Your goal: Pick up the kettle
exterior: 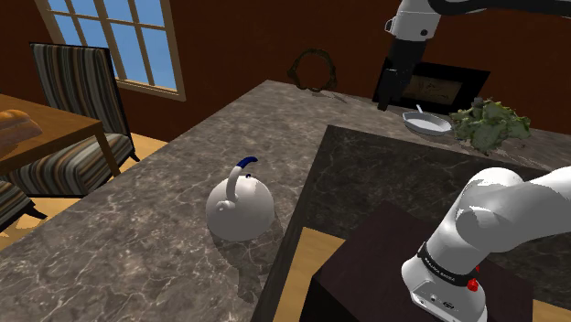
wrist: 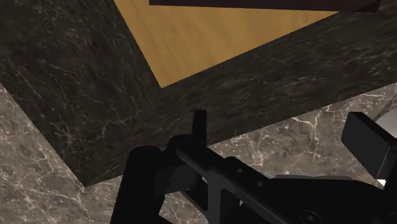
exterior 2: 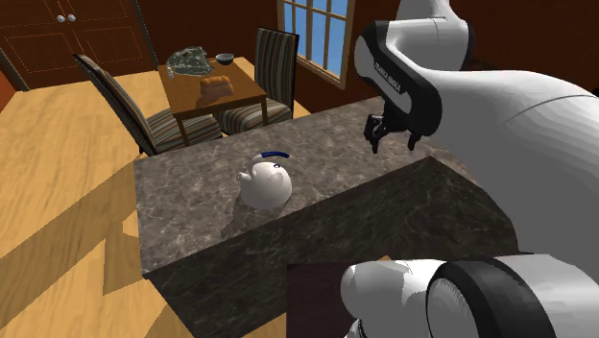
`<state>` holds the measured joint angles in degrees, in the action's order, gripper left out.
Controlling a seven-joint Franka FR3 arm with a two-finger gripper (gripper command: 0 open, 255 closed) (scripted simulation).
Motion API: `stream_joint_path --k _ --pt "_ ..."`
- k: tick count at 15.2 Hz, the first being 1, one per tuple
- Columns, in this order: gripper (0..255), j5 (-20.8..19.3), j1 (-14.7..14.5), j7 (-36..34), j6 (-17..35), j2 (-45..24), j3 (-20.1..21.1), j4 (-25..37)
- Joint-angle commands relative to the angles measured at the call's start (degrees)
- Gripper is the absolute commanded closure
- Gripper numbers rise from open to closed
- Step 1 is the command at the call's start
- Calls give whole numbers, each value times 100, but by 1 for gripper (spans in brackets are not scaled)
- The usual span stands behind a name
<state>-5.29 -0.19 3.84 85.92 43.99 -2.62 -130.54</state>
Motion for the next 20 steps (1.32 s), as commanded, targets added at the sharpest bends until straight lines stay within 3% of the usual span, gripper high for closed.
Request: stream_joint_path --k 1,10,20 --pt "0 0 0 0 0 0 0 0" --pt "0 1035 99 -2560 530 119 1406 -506" --pt "0 1771 463 -5387 1446 -904 3089 -53"
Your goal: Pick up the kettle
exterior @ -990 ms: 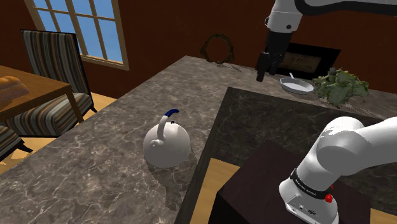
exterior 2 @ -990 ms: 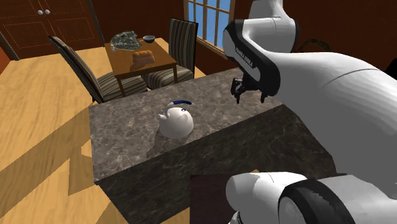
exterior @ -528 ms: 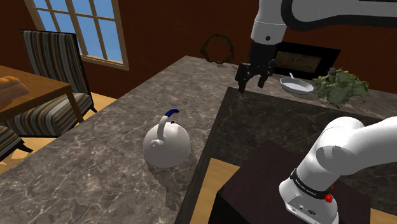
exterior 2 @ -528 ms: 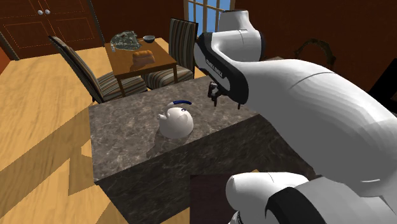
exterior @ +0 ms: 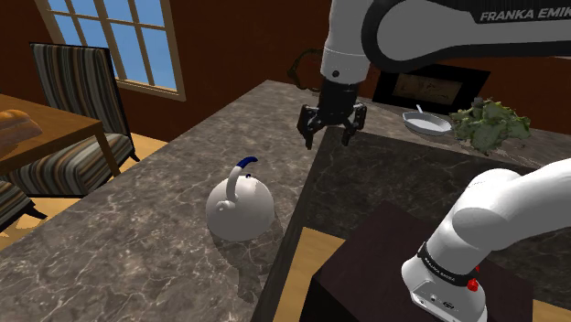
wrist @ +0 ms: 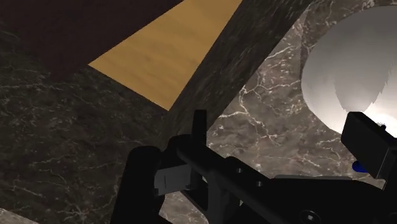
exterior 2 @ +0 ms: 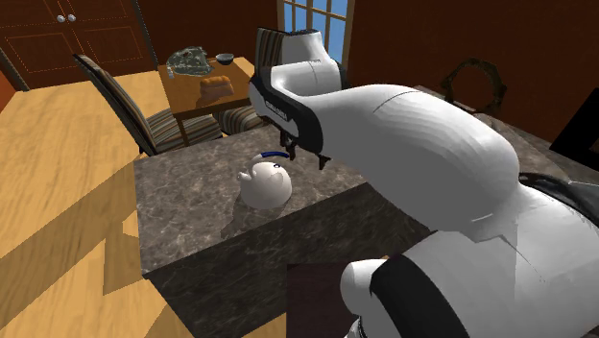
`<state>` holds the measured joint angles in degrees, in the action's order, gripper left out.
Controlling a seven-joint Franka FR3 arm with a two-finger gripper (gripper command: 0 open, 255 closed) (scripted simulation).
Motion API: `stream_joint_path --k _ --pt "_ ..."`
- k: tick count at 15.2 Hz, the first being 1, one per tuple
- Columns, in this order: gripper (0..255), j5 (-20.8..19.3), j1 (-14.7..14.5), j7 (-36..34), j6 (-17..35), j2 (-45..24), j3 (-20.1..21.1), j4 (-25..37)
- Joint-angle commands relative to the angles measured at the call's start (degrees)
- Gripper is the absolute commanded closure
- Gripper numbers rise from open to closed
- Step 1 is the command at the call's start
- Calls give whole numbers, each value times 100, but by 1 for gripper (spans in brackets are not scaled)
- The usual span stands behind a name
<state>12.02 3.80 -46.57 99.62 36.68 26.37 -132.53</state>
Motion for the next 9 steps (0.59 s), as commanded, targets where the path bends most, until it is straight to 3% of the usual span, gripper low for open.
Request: stream_joint_path --k 1,5,9 --pt "0 57 135 -633 172 -333 367 249" --pt "0 -43 480 -1829 539 -1081 1092 754" --pt "0 -492 902 -3152 839 -2031 1868 1408"
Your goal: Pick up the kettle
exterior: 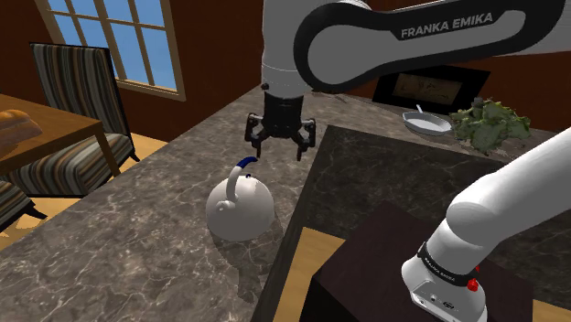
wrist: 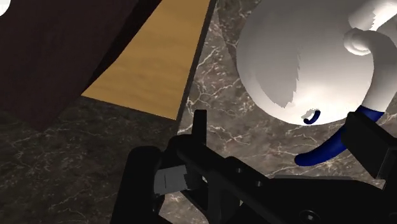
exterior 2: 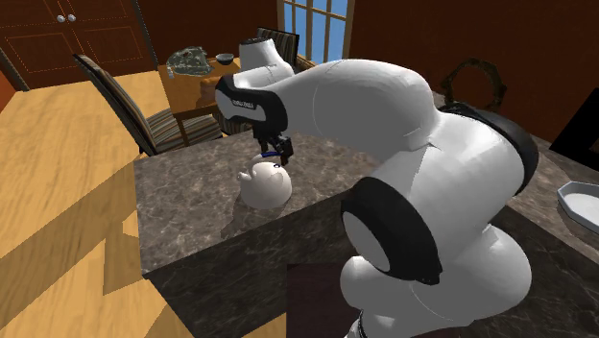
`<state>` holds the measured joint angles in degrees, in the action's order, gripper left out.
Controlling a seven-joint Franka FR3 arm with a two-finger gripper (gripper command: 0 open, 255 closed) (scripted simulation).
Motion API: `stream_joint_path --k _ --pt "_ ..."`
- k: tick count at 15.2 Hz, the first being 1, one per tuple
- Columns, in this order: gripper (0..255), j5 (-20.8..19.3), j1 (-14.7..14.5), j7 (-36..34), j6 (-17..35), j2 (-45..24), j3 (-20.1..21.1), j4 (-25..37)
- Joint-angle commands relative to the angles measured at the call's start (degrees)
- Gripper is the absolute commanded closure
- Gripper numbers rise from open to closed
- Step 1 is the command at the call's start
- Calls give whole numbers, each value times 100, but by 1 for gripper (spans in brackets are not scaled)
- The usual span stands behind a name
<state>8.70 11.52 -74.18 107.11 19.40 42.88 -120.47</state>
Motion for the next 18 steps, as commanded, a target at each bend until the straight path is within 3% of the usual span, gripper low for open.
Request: stream_joint_path --k 1,4,7,16,17,18 --pt "0 -348 237 -754 145 -584 421 390" --pt "0 -1149 449 -1958 220 -1582 975 1020" --pt "0 -2153 256 -3167 93 -2699 1190 1739" --pt "0 -2322 145 -3323 623 -2851 1066 1292" --pt "255 -2320 147 -3321 629 -2847 1066 1284" --pt "255 -2319 147 -3323 637 -2846 1067 1275"
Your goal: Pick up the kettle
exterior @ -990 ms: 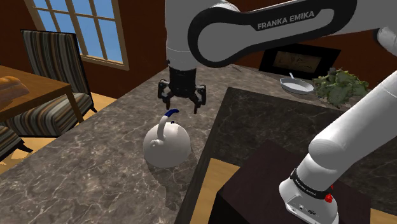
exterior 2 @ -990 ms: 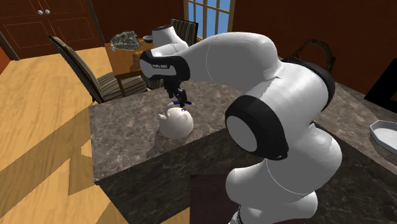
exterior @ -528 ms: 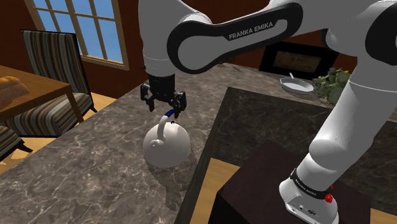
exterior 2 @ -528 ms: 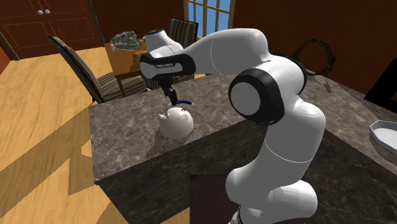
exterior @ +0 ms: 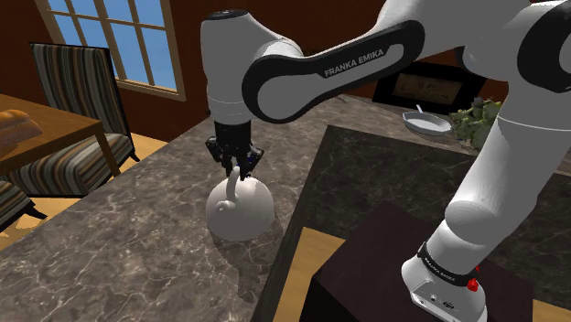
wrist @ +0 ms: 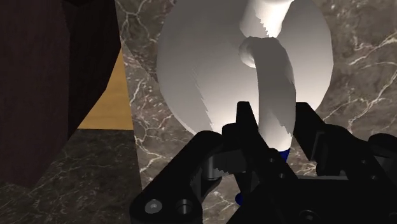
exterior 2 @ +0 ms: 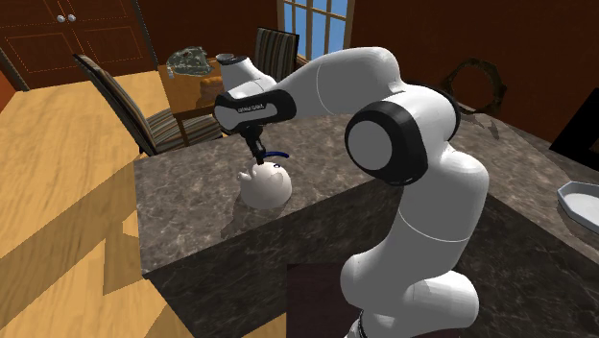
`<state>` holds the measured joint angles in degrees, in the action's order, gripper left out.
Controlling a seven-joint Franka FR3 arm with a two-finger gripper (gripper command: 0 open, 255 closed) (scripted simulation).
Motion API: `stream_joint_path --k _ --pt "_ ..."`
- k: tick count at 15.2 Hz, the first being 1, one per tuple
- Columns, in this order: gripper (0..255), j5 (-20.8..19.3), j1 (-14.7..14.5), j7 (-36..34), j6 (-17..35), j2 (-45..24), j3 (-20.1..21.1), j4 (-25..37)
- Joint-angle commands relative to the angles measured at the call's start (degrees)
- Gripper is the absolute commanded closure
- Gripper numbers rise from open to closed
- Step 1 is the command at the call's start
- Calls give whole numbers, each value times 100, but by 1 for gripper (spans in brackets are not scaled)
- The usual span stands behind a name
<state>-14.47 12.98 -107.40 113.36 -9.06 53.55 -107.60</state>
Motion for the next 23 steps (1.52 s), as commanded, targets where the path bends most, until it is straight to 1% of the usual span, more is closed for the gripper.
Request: stream_joint_path --k 1,8,16,23 --pt "255 -4 0 -2 8 -3 -1 -5" --pt "255 -5 -1 -1 -2 -6 -1 6" --pt "255 190 37 175 -558 167 43 479" --pt "255 261 28 266 -1077 218 66 975"
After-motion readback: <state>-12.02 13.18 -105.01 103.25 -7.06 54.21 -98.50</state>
